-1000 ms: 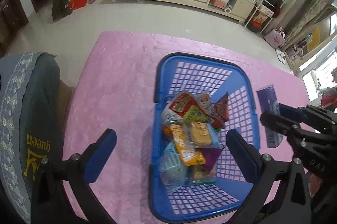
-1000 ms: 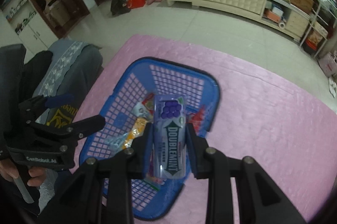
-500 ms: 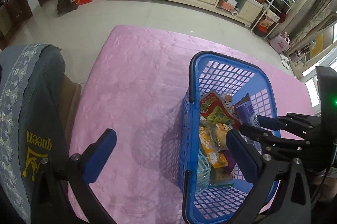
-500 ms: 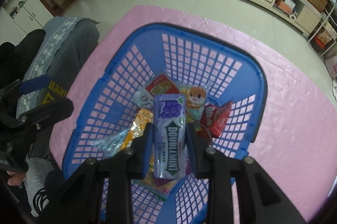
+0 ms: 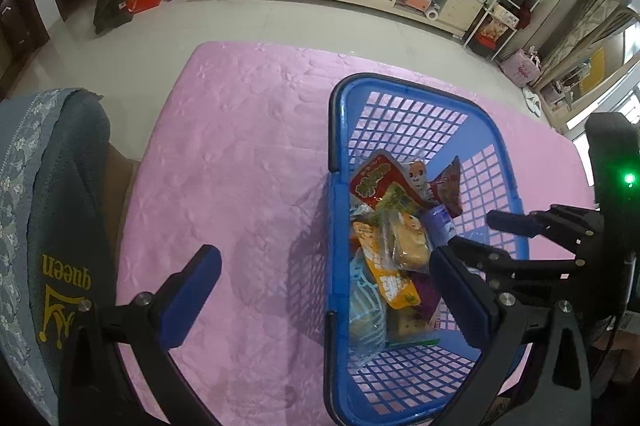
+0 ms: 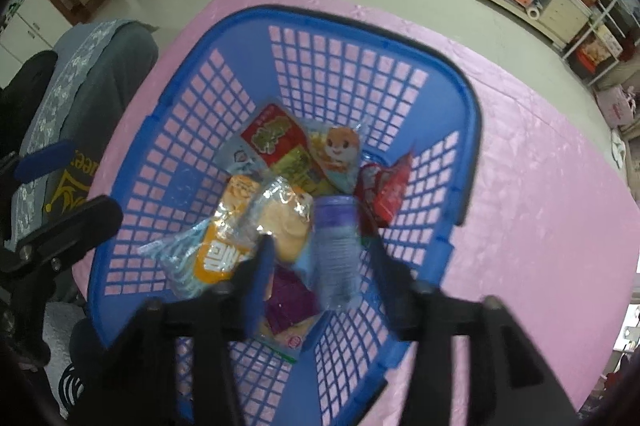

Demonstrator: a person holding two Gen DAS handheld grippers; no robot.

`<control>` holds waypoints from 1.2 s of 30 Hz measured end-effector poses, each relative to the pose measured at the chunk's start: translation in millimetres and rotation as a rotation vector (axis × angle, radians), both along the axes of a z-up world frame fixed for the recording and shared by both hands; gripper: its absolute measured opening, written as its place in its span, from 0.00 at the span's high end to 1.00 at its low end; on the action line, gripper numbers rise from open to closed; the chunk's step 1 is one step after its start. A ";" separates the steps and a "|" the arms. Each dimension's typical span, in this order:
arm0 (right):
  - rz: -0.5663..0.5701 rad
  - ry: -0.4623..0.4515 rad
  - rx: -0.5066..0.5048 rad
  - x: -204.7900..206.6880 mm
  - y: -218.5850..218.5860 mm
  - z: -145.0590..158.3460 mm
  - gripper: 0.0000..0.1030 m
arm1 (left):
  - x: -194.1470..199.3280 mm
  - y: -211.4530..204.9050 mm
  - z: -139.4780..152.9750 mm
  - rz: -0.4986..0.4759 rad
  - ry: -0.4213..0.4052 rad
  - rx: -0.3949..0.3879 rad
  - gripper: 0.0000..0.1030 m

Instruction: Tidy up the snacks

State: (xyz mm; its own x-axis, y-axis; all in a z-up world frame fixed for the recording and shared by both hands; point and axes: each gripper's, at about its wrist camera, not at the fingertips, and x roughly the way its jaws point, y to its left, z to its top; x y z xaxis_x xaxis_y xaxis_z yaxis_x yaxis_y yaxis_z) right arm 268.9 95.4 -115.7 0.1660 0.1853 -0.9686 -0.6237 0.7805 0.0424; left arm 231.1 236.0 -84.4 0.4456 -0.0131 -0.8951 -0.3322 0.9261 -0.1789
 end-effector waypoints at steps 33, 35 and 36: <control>-0.214 -0.434 0.295 -162.7 -195.2 65.3 0.27 | -162.8 -173.9 48.1 -0.039 -0.423 0.209 0.00; -0.235 -0.475 0.324 -176.6 -209.0 76.9 0.23 | -173.0 -186.5 57.8 -0.038 -0.457 0.235 0.00; -0.243 -0.490 0.337 -183.9 -213.6 80.4 0.19 | -176.5 -192.0 62.1 -0.038 -0.471 0.255 0.00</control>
